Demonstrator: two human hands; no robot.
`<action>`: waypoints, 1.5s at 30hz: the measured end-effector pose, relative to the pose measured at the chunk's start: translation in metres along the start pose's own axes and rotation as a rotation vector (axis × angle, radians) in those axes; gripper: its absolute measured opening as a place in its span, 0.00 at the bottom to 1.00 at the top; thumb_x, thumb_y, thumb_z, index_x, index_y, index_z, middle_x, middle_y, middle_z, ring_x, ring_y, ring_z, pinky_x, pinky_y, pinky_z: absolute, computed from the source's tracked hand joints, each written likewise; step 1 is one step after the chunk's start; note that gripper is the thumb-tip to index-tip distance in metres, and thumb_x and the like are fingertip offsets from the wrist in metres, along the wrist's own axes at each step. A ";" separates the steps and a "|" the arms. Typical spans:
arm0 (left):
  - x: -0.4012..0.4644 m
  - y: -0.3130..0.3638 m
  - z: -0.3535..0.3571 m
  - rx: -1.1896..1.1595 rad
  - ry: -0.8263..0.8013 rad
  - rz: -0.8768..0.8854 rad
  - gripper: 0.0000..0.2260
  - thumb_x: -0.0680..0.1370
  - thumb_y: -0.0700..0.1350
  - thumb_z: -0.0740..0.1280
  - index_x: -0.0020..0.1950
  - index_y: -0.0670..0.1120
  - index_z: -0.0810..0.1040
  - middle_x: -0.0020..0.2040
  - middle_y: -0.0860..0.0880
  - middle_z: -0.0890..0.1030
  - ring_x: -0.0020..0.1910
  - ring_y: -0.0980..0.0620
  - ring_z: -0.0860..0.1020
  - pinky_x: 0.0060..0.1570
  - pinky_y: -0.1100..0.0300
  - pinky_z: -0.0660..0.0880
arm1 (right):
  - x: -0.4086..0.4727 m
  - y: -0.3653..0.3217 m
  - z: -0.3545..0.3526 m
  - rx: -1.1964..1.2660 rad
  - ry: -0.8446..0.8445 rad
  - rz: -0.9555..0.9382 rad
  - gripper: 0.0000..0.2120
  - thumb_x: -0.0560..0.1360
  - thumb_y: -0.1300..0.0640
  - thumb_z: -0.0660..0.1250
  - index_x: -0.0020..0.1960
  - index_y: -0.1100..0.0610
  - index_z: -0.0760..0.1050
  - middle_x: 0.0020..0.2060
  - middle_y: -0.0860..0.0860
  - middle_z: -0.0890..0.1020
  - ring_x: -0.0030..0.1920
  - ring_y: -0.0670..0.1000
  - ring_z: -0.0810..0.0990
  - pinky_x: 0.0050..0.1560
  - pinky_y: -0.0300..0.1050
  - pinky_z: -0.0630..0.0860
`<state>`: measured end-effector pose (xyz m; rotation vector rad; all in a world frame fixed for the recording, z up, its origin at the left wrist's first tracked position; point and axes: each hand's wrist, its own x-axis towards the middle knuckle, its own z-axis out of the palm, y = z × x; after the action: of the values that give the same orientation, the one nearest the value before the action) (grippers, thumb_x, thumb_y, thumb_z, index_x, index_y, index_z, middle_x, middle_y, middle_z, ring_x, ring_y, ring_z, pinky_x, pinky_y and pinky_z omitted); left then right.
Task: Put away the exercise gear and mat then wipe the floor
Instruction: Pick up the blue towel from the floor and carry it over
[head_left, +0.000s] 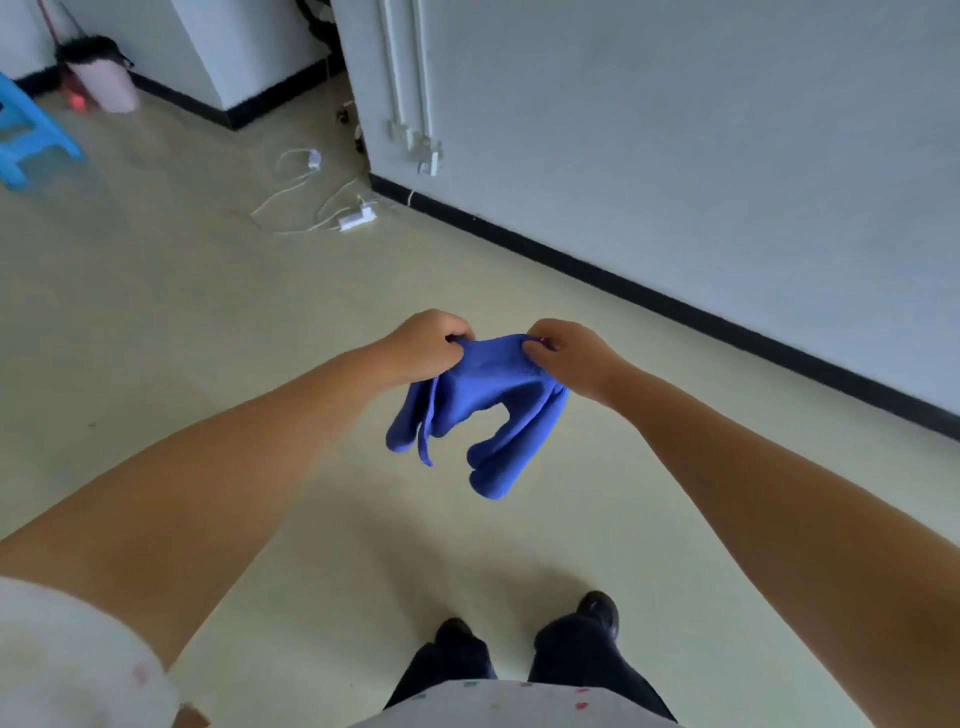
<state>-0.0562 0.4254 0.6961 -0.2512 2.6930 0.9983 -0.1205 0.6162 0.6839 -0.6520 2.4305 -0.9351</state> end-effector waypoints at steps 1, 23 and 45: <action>0.009 0.019 0.012 0.022 -0.063 0.039 0.14 0.71 0.31 0.55 0.41 0.43 0.78 0.36 0.48 0.75 0.36 0.51 0.70 0.34 0.61 0.66 | -0.014 0.013 -0.012 -0.002 0.036 0.026 0.05 0.77 0.56 0.60 0.44 0.52 0.73 0.37 0.48 0.75 0.39 0.50 0.72 0.35 0.38 0.67; 0.001 0.492 0.468 0.381 -0.670 0.736 0.20 0.81 0.54 0.57 0.30 0.48 0.65 0.28 0.51 0.68 0.29 0.52 0.66 0.33 0.58 0.62 | -0.465 0.395 -0.225 0.051 0.526 0.732 0.10 0.80 0.53 0.58 0.44 0.57 0.70 0.38 0.53 0.76 0.38 0.55 0.72 0.41 0.47 0.69; 0.033 0.907 0.783 0.669 -0.957 1.238 0.19 0.82 0.55 0.55 0.37 0.46 0.71 0.35 0.49 0.76 0.36 0.49 0.73 0.38 0.54 0.68 | -0.707 0.677 -0.449 0.067 0.848 1.124 0.12 0.80 0.49 0.58 0.43 0.55 0.70 0.36 0.50 0.75 0.37 0.52 0.72 0.31 0.39 0.63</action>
<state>-0.1729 1.6176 0.6708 1.6684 1.8578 0.1570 0.0050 1.6853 0.6747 1.2933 2.7185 -0.8136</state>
